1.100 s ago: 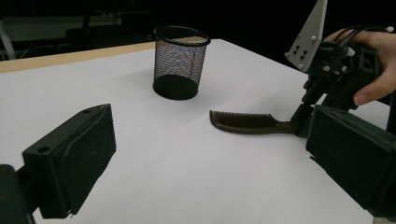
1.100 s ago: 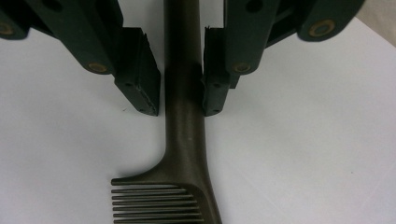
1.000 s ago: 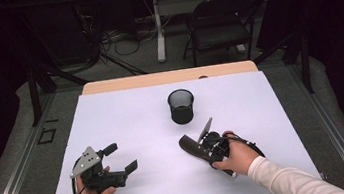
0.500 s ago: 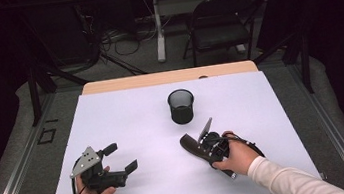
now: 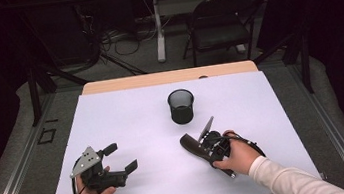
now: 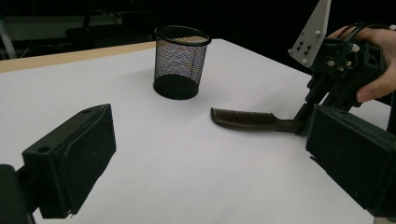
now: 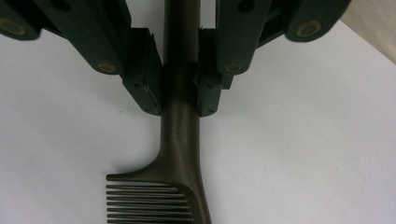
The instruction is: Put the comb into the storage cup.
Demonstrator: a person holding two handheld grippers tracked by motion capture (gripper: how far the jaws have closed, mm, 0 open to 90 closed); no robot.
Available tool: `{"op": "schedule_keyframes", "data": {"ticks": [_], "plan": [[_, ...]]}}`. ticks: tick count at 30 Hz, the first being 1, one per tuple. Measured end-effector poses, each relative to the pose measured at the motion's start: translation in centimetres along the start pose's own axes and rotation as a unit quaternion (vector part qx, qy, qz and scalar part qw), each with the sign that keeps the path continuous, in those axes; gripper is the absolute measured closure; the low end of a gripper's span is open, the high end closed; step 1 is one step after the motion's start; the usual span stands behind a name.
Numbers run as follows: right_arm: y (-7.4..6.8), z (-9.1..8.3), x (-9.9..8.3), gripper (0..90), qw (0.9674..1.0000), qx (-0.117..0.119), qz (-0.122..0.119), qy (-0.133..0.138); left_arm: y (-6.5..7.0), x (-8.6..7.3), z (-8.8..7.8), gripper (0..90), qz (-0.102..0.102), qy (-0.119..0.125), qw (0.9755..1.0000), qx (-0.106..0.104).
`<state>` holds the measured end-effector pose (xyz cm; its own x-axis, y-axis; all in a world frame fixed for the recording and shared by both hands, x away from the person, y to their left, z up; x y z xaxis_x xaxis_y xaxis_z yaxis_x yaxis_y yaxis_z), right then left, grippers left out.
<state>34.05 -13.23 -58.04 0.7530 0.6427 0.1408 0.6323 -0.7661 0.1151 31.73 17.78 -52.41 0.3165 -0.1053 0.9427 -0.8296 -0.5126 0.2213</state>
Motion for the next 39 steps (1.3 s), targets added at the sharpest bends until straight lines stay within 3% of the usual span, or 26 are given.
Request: {"op": "schedule_keyframes", "data": {"ticks": [2, 3, 5, 14, 16, 17, 23, 39], "plan": [[0.1, -0.1, 0.0, 72.6, 1.0000, 0.001, -0.001, 0.005, 0.0, 0.0, 0.0, 1.7, 0.000, 0.000, 1.0000, 0.000], [0.2, -0.5, -0.1, 72.6, 0.9999, -0.001, -0.008, -0.012, 0.0, 0.0, 0.0, 1.7, 0.000, 0.000, 1.0000, 0.000], [0.1, -0.3, 0.0, 72.6, 0.9999, 0.005, 0.002, 0.010, 0.0, 0.0, 0.0, 1.7, -0.001, 0.000, 1.0000, 0.000], [0.3, -1.0, 0.2, 72.6, 0.9996, 0.003, 0.001, 0.027, 0.0, 0.0, 0.0, 1.7, -0.001, -0.001, 1.0000, 0.000], [0.0, -0.9, 0.4, 72.6, 0.9986, 0.007, 0.017, 0.049, 0.0, 0.0, 0.0, 1.7, -0.001, -0.001, 1.0000, 0.001], [0.2, -1.3, 0.3, 72.6, 0.9994, 0.004, 0.005, 0.034, 0.0, 0.0, 0.0, 1.7, -0.001, -0.001, 1.0000, 0.001], [0.2, -1.7, 0.6, 72.6, 0.9986, -0.002, -0.003, 0.053, -0.1, 0.0, 0.0, 1.7, -0.001, 0.000, 1.0000, 0.001], [-0.2, -2.9, 1.2, 72.6, 0.9918, 0.001, -0.002, 0.128, -0.1, -0.1, 0.0, 2.3, 0.000, -0.001, 1.0000, 0.004]]}}
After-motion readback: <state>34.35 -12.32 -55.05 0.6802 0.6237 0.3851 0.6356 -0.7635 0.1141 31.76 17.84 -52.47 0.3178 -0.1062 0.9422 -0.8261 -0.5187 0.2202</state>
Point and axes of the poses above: each handheld gripper's, and its own axes: z roughly forward along the jaws, x roughly out of its top, y roughly to its right, the point moved 6 cm from there along z, roughly forward along the jaws, and after that the axes turned 10 degrees about -x, right-handed, at the moved point
